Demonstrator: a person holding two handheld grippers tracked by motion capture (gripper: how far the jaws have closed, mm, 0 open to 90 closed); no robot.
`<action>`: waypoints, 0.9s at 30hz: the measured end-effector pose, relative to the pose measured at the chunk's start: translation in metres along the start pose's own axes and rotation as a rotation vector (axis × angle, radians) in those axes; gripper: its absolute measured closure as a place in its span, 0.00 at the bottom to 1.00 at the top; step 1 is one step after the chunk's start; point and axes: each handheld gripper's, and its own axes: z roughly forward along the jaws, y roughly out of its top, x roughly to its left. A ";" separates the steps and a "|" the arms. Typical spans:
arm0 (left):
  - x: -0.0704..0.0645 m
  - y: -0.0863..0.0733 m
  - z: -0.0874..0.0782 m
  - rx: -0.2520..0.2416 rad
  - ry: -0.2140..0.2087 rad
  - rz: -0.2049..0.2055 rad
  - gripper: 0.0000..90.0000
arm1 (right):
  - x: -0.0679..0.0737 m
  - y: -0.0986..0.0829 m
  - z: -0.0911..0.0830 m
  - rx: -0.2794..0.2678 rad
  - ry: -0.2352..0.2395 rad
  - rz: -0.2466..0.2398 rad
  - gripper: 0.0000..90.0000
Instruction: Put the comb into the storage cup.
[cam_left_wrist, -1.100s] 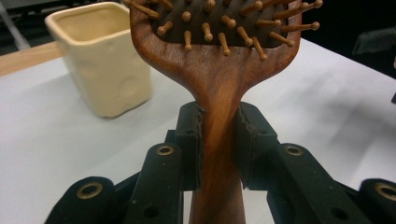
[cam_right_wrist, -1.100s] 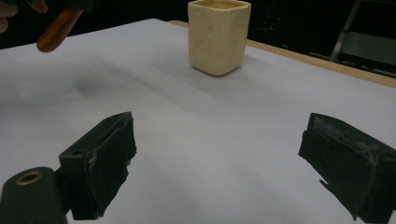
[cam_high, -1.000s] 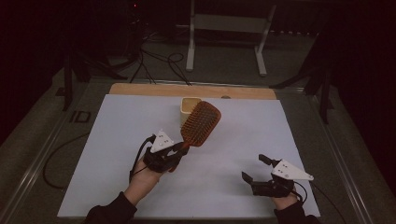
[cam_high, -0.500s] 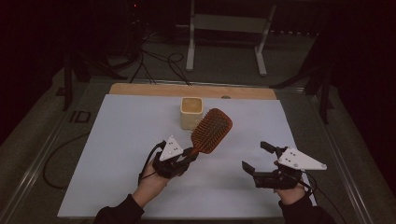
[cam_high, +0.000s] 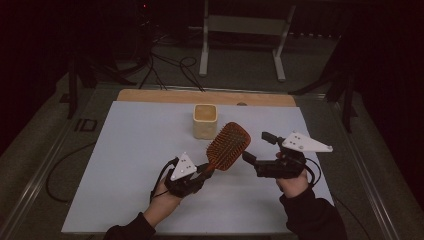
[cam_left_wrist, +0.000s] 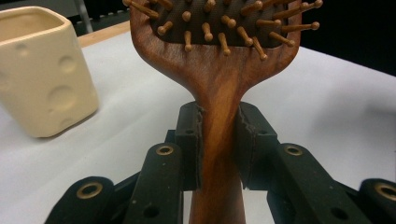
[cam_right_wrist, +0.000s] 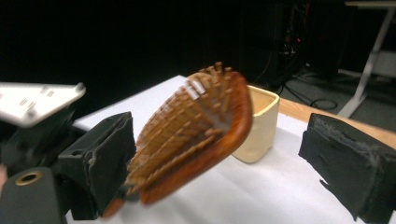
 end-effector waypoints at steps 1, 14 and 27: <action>0.000 0.000 0.000 -0.002 0.003 0.002 0.82 | -0.003 0.000 0.004 0.002 -0.010 0.033 0.10; 0.001 -0.003 0.003 -0.013 0.023 -0.015 0.82 | -0.013 -0.010 0.043 -0.005 0.085 0.457 0.10; 0.000 -0.005 0.006 -0.013 0.017 -0.020 0.82 | -0.002 -0.018 0.064 0.015 0.136 0.538 0.26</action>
